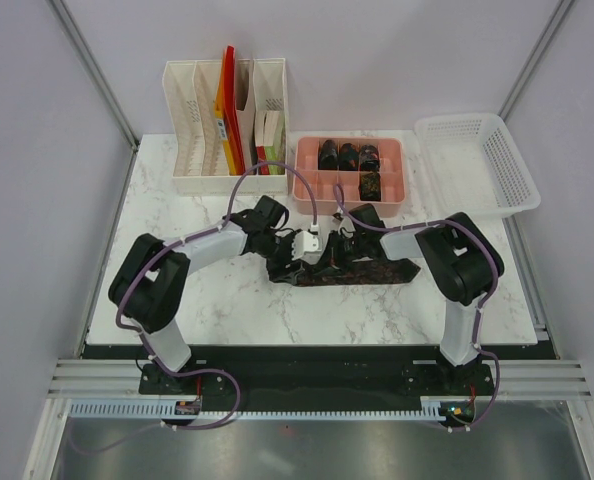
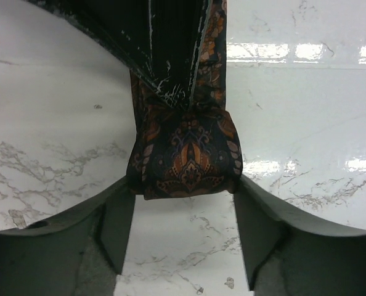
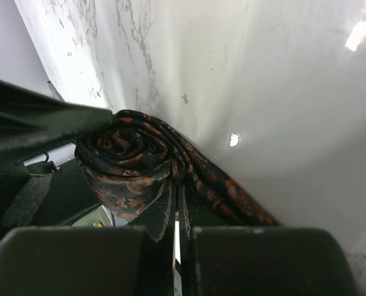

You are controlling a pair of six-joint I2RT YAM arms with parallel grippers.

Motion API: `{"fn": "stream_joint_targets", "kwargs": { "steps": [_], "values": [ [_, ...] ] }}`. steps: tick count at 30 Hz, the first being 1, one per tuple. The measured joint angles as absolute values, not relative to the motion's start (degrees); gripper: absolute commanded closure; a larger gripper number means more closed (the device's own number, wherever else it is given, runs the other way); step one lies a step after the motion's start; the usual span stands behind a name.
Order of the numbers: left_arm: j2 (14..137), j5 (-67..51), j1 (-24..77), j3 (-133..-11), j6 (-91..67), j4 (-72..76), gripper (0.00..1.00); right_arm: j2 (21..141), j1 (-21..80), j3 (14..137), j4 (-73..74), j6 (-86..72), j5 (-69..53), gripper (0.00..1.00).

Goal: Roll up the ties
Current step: Roll the tie at the center of the board.

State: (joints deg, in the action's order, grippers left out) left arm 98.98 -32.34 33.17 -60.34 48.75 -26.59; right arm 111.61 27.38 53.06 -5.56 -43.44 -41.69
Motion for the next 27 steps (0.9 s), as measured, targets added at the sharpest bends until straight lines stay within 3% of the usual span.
{"fn": "stream_joint_targets", "kwargs": {
  "steps": [7,15,20,27],
  "values": [
    [98.6,-33.3,33.8,-60.5,48.2,-26.3,0.58,112.4,29.9,54.0,-6.9,-44.8,-40.3,1.0],
    [99.4,-29.9,36.1,-63.3,45.5,-28.7,0.58,113.2,31.4,54.0,-9.8,-49.1,-39.6,0.99],
    [101.0,-28.1,37.0,-65.1,44.1,-30.3,0.61,113.2,31.3,53.8,-10.1,-49.8,-39.6,0.87],
    [102.6,-25.2,38.5,-66.2,44.1,-31.3,0.65,112.6,30.2,54.5,-7.0,-48.6,-39.7,0.83]
  ]
}}
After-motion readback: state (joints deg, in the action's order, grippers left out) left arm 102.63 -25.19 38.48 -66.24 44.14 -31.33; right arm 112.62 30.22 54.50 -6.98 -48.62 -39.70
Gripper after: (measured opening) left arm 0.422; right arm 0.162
